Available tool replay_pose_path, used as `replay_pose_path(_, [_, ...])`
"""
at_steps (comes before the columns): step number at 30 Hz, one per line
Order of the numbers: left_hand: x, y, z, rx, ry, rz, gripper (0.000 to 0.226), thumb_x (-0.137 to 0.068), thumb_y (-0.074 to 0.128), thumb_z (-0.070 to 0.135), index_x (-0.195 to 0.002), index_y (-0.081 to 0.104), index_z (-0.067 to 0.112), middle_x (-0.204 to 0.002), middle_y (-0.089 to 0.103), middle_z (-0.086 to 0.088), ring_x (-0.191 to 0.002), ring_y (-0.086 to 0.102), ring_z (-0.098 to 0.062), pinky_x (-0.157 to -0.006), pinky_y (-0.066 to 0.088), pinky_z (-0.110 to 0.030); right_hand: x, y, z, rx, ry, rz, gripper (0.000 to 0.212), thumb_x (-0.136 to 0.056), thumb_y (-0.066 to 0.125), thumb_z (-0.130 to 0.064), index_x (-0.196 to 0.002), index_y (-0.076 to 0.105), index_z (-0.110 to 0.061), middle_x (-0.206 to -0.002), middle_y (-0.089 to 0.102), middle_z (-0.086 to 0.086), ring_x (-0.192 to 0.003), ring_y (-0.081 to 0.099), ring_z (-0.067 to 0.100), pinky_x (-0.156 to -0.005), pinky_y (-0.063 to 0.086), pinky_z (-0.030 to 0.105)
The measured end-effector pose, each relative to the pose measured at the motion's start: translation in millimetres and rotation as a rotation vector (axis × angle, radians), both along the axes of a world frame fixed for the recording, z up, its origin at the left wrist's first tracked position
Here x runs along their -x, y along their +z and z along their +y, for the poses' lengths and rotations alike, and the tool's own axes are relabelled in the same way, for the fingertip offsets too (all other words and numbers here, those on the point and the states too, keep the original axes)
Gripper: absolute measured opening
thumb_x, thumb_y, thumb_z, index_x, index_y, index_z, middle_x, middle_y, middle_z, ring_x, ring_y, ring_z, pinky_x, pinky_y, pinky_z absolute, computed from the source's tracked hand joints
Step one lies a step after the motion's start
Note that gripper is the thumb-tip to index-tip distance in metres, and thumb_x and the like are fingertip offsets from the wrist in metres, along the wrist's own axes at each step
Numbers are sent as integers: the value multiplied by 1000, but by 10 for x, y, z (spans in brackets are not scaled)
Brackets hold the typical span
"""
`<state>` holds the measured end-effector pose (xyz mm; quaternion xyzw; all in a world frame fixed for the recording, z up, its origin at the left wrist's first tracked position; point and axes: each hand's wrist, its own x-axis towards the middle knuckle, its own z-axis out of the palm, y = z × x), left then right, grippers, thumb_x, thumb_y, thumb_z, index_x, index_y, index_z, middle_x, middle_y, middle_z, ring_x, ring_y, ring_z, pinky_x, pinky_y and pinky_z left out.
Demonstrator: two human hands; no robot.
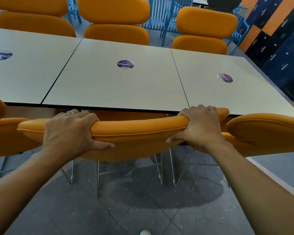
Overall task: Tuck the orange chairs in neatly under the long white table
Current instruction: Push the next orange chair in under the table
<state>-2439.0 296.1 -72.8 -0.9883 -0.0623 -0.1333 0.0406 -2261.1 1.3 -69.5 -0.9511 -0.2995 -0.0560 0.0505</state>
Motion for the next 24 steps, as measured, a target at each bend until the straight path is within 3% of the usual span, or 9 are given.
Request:
replay_pose_path(5, [124, -15, 324, -30, -5, 23, 91, -53, 26, 102, -90, 62, 27, -81, 63, 3, -74, 58, -22, -56, 39, -31, 348, -12, 207, -6, -35, -15, 88, -47, 56, -99, -107, 66, -36, -98, 67, -10, -99, 57, 16, -90, 35, 41])
replay_pose_path(11, [313, -54, 630, 54, -11, 69, 91, -49, 30, 104, -95, 58, 31, -83, 63, 4, -77, 57, -22, -62, 52, -43, 711, -62, 370, -13, -67, -62, 87, -48, 53, -100, -103, 64, -35, -97, 64, -9, -98, 55, 17, -91, 36, 42])
replay_pose_path(21, [512, -22, 328, 135, 118, -2, 75, -45, 46, 96, -77, 55, 29, -67, 52, 6, -65, 49, -17, -64, 39, -36, 732, 22, 295, 48, -18, 3, 85, -48, 53, -99, -105, 60, -37, -102, 61, -10, -102, 52, 17, -89, 33, 41])
replay_pose_path(24, [634, -60, 237, 118, 117, -31, 78, -51, 39, 98, -78, 56, 27, -67, 52, 6, -63, 48, -16, -63, 40, -38, 740, 46, 249, 89, 1, 17, 85, -47, 54, -99, -106, 60, -38, -97, 52, -13, -101, 50, 16, -88, 31, 41])
